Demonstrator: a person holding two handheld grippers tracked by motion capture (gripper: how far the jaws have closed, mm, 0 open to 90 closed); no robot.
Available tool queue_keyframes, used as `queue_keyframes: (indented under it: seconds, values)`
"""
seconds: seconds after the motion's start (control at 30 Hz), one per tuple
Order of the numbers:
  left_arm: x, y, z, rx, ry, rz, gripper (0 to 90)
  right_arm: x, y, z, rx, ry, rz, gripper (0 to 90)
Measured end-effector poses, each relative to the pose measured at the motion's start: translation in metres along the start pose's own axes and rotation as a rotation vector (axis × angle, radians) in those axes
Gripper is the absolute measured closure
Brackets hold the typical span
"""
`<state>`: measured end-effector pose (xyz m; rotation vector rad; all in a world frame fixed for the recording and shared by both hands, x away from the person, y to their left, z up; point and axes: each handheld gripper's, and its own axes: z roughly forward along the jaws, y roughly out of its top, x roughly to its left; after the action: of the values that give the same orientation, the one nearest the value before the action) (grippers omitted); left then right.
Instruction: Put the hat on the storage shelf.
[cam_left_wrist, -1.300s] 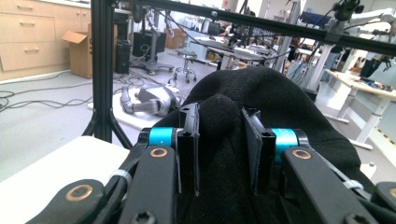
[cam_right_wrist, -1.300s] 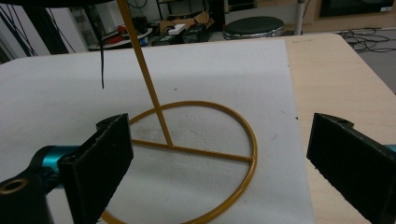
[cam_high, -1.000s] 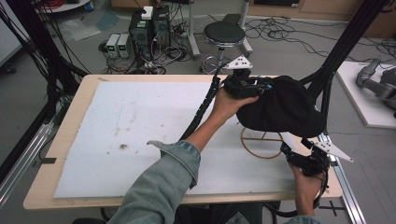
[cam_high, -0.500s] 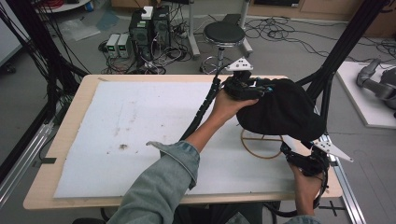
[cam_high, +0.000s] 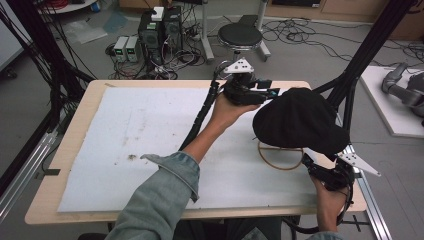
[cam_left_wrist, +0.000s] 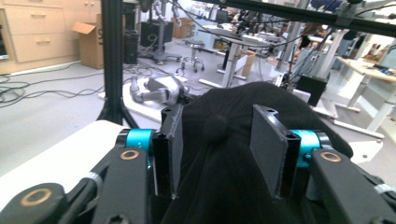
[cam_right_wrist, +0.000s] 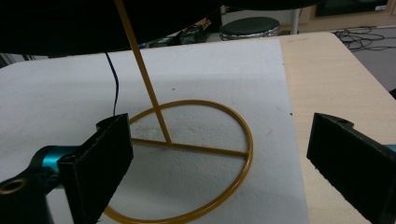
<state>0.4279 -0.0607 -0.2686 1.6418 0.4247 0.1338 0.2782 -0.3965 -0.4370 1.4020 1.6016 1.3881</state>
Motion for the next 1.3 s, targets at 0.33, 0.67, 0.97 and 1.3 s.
queue_keyframes:
  seconds: [0.33,0.67,0.97,1.3]
  values:
    - [0.009,-0.007,-0.055,0.041,0.100,0.058,46.0,0.008,0.000,-0.005,-0.013,-0.005,-0.001,6.5]
    - [0.019,-0.021,-0.103,0.064,0.196,0.069,42.0,0.011,0.000,-0.008,-0.015,-0.016,-0.005,6.5]
    - [0.030,-0.036,-0.149,0.059,0.299,0.052,39.1,0.015,-0.001,-0.010,-0.016,-0.015,-0.003,6.5]
    - [0.039,-0.056,-0.205,0.044,0.417,0.021,36.4,0.020,-0.002,-0.010,-0.018,-0.011,-0.011,6.5]
